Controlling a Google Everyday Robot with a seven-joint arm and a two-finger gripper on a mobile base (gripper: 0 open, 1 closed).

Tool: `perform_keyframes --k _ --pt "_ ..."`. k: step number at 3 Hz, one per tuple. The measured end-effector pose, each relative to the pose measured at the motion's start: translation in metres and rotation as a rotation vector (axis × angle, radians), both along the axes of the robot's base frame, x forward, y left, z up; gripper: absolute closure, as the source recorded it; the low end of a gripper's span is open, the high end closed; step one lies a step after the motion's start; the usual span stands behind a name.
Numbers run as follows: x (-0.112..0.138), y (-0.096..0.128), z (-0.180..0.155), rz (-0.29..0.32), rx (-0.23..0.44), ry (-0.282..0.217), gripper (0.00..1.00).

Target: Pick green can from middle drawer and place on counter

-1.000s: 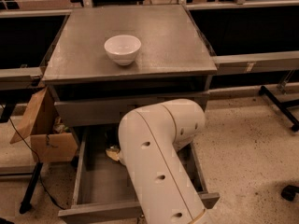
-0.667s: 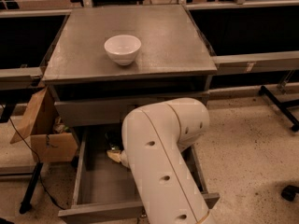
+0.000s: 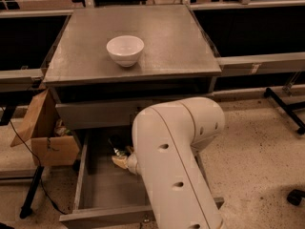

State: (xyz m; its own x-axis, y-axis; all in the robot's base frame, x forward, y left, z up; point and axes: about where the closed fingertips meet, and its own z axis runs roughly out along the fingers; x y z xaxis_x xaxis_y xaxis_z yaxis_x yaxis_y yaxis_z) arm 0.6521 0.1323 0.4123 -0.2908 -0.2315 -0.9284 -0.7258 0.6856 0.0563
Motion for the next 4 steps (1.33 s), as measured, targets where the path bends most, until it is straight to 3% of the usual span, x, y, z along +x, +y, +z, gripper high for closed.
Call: perform_keyframes --k 2,4 --pt "-0.029 -0.016 0.025 0.123 -0.047 -0.027 1.0" --pt "-0.066 -0.059 0.073 0.232 -0.087 -0.06 1.0"
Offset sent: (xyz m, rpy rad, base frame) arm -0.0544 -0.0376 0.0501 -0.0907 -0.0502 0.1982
